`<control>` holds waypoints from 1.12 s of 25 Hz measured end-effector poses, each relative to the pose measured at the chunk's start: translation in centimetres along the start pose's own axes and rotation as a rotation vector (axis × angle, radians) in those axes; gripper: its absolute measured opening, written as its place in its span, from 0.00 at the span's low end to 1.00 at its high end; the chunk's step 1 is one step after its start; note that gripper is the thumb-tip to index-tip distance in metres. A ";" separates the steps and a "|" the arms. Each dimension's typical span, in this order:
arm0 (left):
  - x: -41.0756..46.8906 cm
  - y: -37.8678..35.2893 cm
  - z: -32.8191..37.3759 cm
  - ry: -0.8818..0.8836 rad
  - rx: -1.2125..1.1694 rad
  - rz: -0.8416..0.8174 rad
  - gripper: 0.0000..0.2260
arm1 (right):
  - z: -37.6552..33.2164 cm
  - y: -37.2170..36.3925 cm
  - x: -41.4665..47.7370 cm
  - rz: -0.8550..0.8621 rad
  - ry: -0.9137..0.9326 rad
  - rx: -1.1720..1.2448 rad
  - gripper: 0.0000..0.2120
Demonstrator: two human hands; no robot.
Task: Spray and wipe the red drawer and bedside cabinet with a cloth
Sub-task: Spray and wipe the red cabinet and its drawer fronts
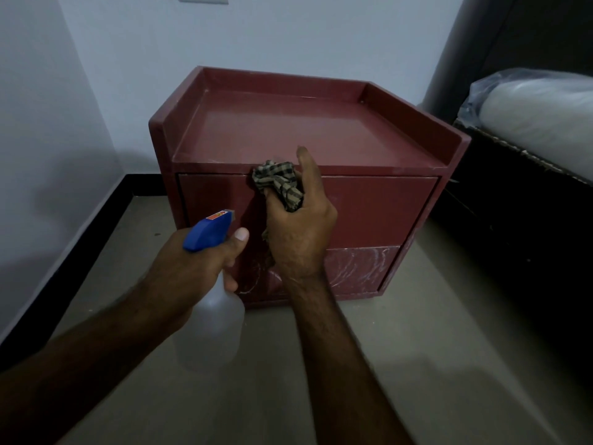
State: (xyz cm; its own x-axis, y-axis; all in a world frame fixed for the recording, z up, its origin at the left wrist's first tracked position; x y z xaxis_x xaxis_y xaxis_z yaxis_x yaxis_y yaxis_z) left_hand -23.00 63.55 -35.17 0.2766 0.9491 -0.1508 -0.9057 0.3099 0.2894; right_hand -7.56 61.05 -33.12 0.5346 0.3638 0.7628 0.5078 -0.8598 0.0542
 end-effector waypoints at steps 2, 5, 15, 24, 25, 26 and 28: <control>-0.2 -0.1 -0.1 0.001 0.001 -0.014 0.26 | 0.9 1.1 0.3 0.003 -0.001 -0.021 0.34; -0.5 -0.4 0.0 0.030 0.013 -0.036 0.27 | 3.3 3.6 1.1 0.049 -0.010 -0.069 0.35; -1.3 -2.0 1.8 0.001 0.001 -0.069 0.19 | 8.2 7.9 0.7 -0.079 0.000 -0.209 0.30; -0.9 -3.5 1.7 0.061 0.012 -0.053 0.20 | 5.8 6.7 3.1 -0.421 0.301 -0.419 0.37; -0.7 -3.7 1.7 0.062 0.015 -0.056 0.21 | 6.2 6.8 3.1 -0.415 0.282 -0.364 0.36; -0.6 -3.9 1.7 0.062 0.017 -0.059 0.22 | 6.7 7.0 2.9 -0.372 0.220 -0.267 0.34; -0.5 -4.1 1.7 0.052 0.000 -0.062 0.25 | 7.8 7.3 1.9 -0.199 0.015 -0.003 0.29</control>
State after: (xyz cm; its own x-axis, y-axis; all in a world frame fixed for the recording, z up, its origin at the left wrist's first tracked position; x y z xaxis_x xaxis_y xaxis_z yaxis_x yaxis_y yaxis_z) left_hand -18.87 61.88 -34.65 0.3150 0.9238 -0.2176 -0.8872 0.3680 0.2784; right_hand 2.44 58.29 -36.27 0.4131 0.5215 0.7465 0.6007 -0.7722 0.2070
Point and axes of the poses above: each hand's wrist, its own x-axis towards the middle knuckle, its own y-axis out of the back of the hand, z = x × y, the point moved 1 cm from there along x, towards the middle knuckle, and after that the axes turned 11 degrees about y, right-handed, at the moved point
